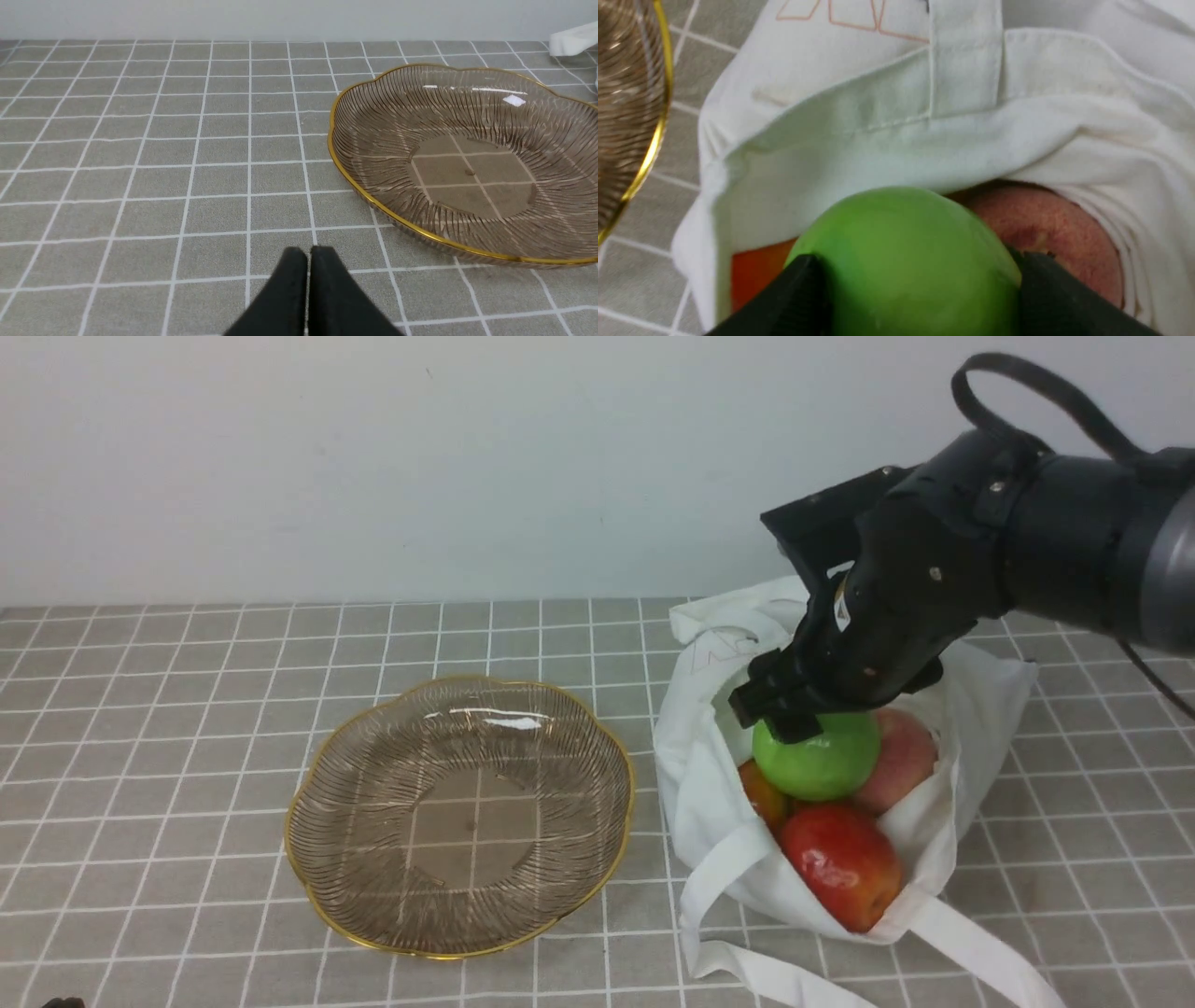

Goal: Take the fruit out of the bag on the grey coffee tablecloth and place them on the plate.
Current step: 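Reach into the cloth bag and grasp a fruit inside it with the right gripper, then move the fruit from the bag and place it onto the plate with the right gripper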

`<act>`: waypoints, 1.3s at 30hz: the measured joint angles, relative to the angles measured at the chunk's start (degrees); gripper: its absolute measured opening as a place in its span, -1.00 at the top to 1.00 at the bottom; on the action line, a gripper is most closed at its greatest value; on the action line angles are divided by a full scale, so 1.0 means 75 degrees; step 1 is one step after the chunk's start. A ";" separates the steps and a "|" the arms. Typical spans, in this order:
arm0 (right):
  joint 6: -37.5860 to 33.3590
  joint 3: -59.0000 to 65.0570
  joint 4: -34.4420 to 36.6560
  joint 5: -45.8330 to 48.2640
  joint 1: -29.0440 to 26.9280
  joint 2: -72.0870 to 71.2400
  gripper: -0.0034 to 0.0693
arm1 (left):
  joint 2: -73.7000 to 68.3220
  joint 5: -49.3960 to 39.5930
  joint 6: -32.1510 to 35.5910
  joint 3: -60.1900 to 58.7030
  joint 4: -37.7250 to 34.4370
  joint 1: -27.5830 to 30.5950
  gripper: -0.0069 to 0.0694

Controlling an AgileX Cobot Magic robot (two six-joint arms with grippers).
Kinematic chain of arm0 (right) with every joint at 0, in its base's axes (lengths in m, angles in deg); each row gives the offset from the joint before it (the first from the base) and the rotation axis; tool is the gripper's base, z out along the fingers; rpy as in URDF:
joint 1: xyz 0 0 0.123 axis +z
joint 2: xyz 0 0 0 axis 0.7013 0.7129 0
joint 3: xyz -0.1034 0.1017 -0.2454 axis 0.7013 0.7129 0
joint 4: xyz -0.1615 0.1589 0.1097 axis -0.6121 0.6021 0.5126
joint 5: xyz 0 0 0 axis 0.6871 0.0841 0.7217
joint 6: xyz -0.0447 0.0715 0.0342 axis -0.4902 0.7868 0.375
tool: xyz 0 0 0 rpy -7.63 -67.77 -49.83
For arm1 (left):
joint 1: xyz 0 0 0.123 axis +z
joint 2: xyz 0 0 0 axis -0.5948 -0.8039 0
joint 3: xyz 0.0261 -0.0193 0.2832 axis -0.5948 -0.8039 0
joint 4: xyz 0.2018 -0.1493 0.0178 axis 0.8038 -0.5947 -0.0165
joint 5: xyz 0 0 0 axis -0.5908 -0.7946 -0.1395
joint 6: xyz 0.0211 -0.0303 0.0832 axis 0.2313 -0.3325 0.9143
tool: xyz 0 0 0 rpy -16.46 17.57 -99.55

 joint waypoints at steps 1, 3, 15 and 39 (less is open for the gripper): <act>-0.0017 0.0030 0.0094 0.0024 0.0000 -0.0092 -0.44 | 0.0000 0.0000 0.0000 0.0000 0.0000 0.0000 0.84; -0.0035 0.0063 0.0179 0.0060 0.0000 -0.0269 -0.44 | 0.0000 0.0000 0.0000 0.0000 0.0000 0.0000 0.84; -0.1000 0.0063 0.2158 -0.1057 0.0114 -0.1549 -0.44 | 0.0000 0.0000 0.0000 0.0000 0.0000 0.0000 0.84; -0.2458 -0.2039 0.3773 -0.2133 0.1666 0.2374 -0.55 | 0.0000 0.0000 0.0000 0.0000 0.0000 0.0000 0.84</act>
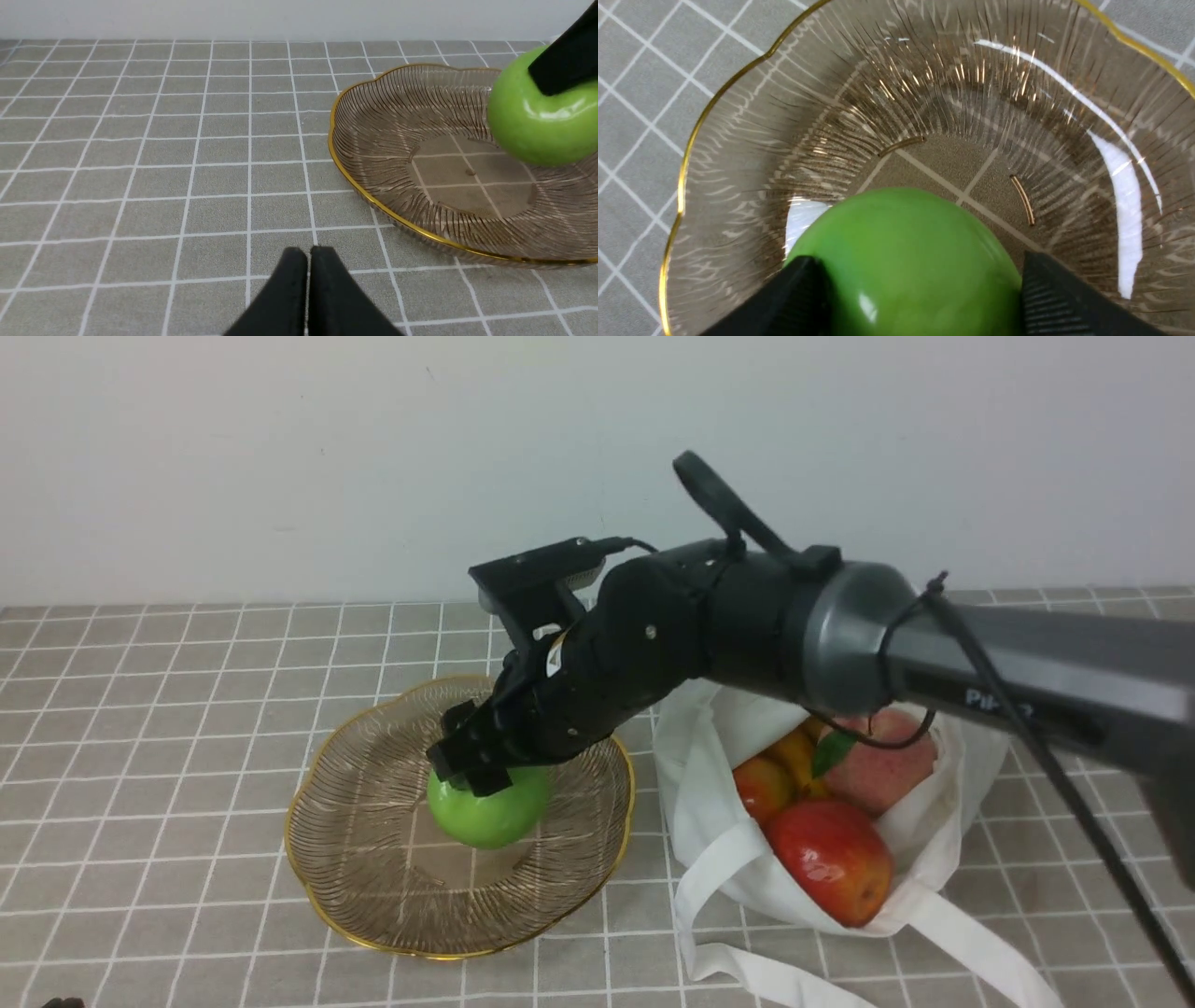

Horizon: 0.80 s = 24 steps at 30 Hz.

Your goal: Take the fruit out of the bag on the grey coffee tablecloth and place them on the plate.

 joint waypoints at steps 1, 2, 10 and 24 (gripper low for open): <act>0.0000 -0.0026 0.0031 0.0007 0.0010 0.0019 -0.63 | 0.0000 0.0000 0.0000 0.0000 0.0000 0.0000 0.84; 0.0000 -0.0034 0.0046 0.0007 0.0017 0.0029 -0.72 | 0.0000 0.0000 0.0000 0.0000 0.0000 0.0000 0.84; 0.0000 -0.0128 -0.0005 0.0203 0.0025 -0.0030 -0.99 | 0.0000 0.0000 0.0000 0.0000 0.0000 0.0000 0.84; 0.2366 -0.0879 -0.4569 0.3836 -0.0036 -0.3493 0.68 | 0.0000 0.0000 0.0000 0.0000 0.0000 0.0000 0.84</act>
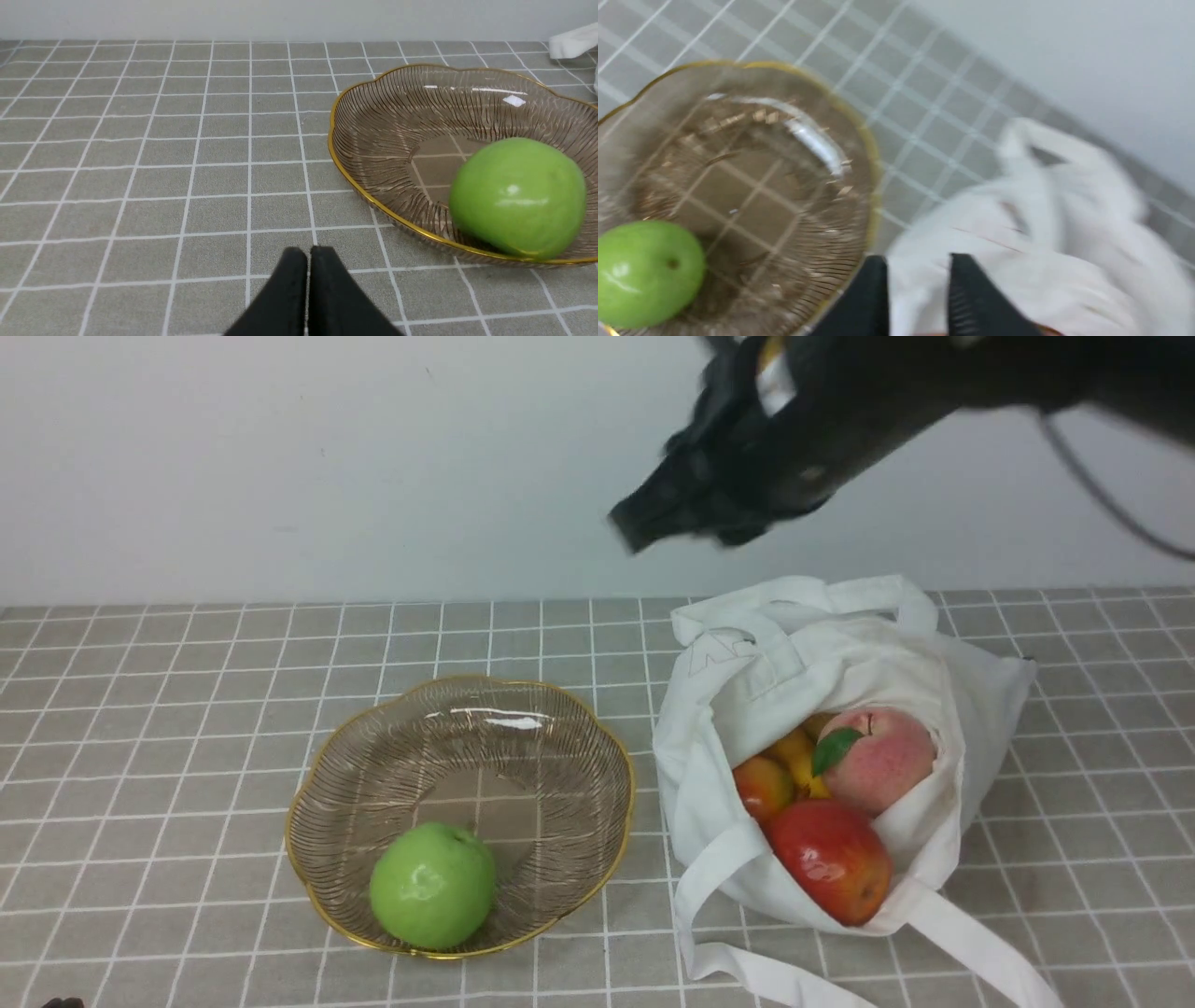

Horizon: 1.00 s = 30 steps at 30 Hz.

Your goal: Take the fruit out of the bag on the grey coffee tablecloth and place them on the plate.

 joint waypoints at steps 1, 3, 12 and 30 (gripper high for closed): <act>0.0180 -0.0006 -0.0157 0.0207 0.0000 -0.0390 0.79 | 0.0000 0.0000 0.0000 0.0000 0.0000 0.0000 0.84; 0.0586 -0.0009 -0.0345 0.0582 0.0000 -0.1362 0.91 | 0.0000 0.0000 0.0000 0.0000 0.0000 0.0000 0.84; 0.1304 0.2488 -0.0400 -0.0558 0.0000 -0.4864 0.94 | 0.0000 0.0000 0.0000 0.0000 0.0000 0.0000 0.84; 0.2409 1.0464 -0.2007 -0.9190 0.0000 -1.1588 0.94 | 0.0000 0.0000 0.0000 0.0000 0.0000 0.0000 0.84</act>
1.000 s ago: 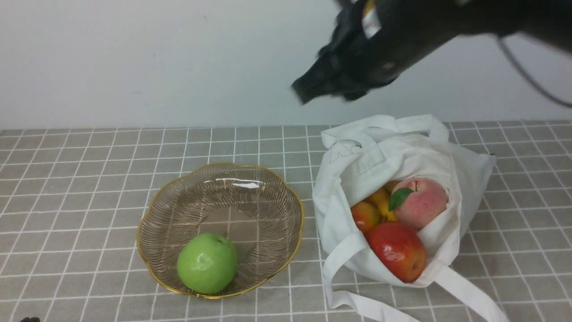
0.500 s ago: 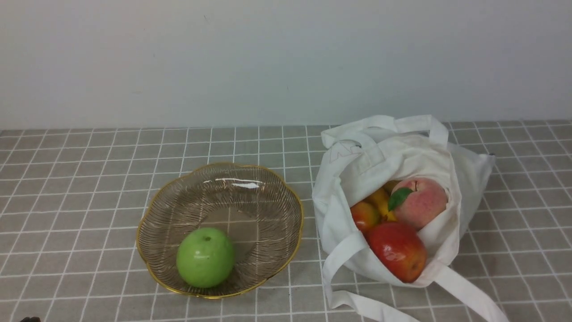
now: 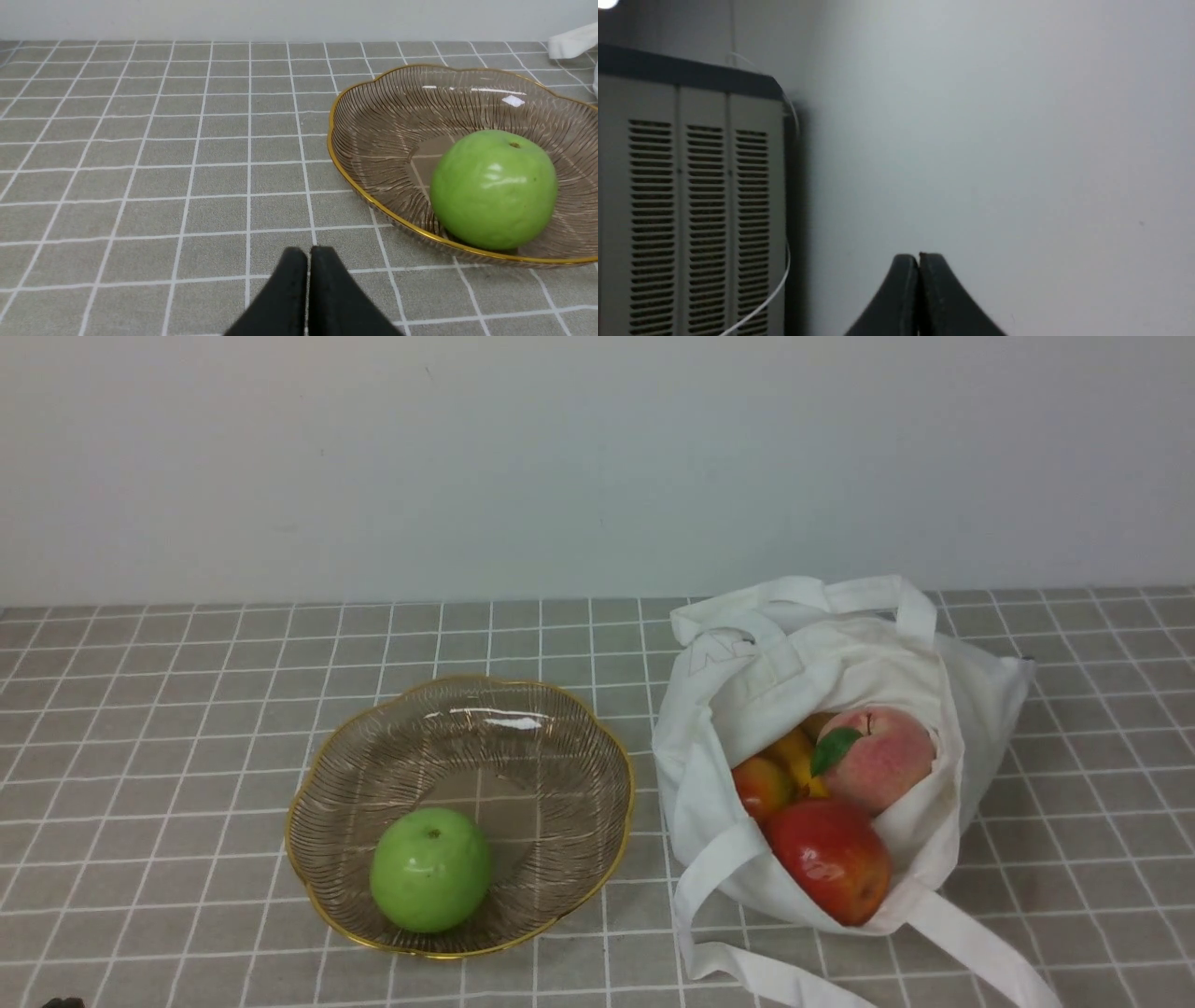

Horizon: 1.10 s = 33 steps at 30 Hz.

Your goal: Take the fruit out of the bag on the grey coffee tablecloth and place them on the plate.

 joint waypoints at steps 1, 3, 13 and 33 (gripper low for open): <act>0.0000 0.0196 -0.0163 -0.0217 0.0000 -0.0238 0.94 | 0.0000 0.0000 0.0000 0.0000 0.0000 0.0000 0.84; 0.0002 0.0410 -0.0380 -0.0443 0.0000 -0.0545 0.94 | 0.0000 0.0000 0.0000 0.0000 0.0000 0.0000 0.84; 0.0835 0.0810 -0.0231 -0.0224 0.0000 -0.0954 0.94 | 0.0000 0.0000 0.0000 0.0000 0.0000 0.0000 0.84; -0.5967 0.0878 0.6279 0.2533 -0.0280 -0.0954 0.94 | 0.0000 0.0000 0.0000 0.0000 0.0000 0.0000 0.84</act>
